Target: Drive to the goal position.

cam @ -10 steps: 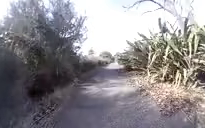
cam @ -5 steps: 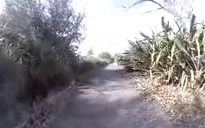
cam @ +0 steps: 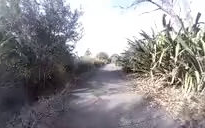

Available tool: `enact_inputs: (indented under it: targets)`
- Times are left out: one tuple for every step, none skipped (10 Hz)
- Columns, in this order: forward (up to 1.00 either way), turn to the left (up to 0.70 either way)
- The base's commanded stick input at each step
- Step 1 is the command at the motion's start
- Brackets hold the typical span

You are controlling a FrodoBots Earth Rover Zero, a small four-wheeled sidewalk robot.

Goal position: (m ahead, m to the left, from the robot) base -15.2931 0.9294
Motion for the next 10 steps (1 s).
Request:
enact_inputs:
  targets:
    - [0.45, -0.27]
    - [0.45, -0.27]
    - [0.45, -0.27]
    - [0.45, -0.27]
    - [0.45, -0.27]
    - [0.45, -0.27]
    - [0.45, -0.27]
    - [0.45, -0.27]
    - [0.45, -0.27]
    - [0.45, -0.27]
